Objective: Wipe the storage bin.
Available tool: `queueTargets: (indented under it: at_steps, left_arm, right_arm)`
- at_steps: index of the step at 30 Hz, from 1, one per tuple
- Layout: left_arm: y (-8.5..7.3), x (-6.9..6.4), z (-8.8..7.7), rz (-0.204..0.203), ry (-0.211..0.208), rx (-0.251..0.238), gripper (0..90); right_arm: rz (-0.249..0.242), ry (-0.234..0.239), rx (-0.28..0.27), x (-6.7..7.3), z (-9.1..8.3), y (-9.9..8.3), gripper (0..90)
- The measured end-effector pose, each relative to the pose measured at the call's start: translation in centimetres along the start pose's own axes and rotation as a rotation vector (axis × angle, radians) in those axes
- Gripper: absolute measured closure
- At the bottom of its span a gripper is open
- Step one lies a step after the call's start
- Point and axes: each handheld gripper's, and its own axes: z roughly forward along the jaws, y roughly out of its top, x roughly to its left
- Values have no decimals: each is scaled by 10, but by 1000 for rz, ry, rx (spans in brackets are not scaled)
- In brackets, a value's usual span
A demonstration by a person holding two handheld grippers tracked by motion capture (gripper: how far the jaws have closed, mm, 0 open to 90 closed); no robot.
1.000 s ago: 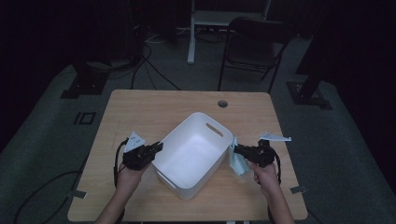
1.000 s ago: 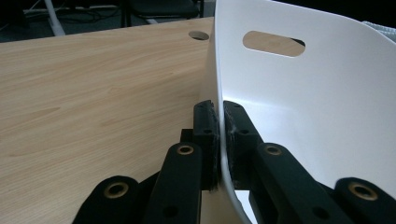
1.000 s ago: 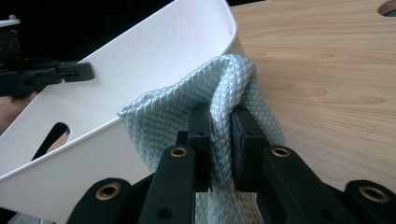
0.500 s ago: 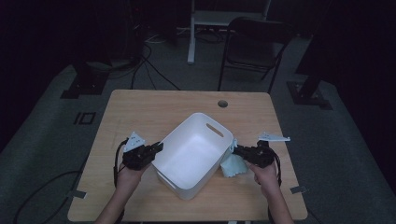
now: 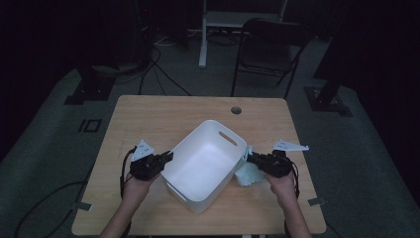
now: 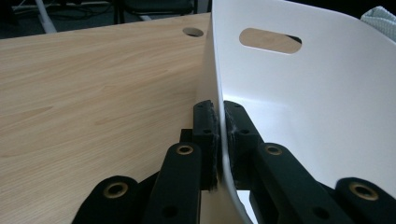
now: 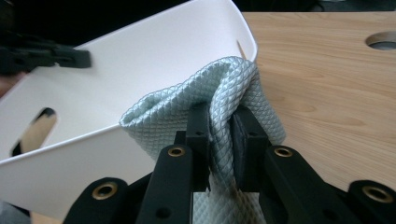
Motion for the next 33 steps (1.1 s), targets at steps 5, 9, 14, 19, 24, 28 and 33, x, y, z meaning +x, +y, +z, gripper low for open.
queueTargets:
  at_steps: [5, 9, 14, 19, 24, 28, 33]
  left_arm:
    - [0, 0, 0, 19, 2, 3, 849]
    - [0, 0, 0, 17, -5, 2, 847]
    - [1, 0, 1, 26, -7, 4, 847]
    - [1, 0, 1, 36, -5, 4, 844]
    - [1, -1, 2, 41, 3, 4, 844]
    - [1, -2, 2, 39, 6, 3, 843]
    - [1, -2, 2, 33, 13, 3, 844]
  right_arm:
    - [6, -7, 7, 0, 1, 1, 795]
    - [39, -14, 8, -3, 4, -1, 804]
    - [54, -25, 22, -6, 7, -4, 806]
    - [73, -31, 46, -10, 13, -9, 809]
    - [95, -38, 64, -14, 18, -14, 809]
    - [115, -39, 74, -17, 21, -17, 809]
    - [134, -31, 82, -20, 23, -19, 815]
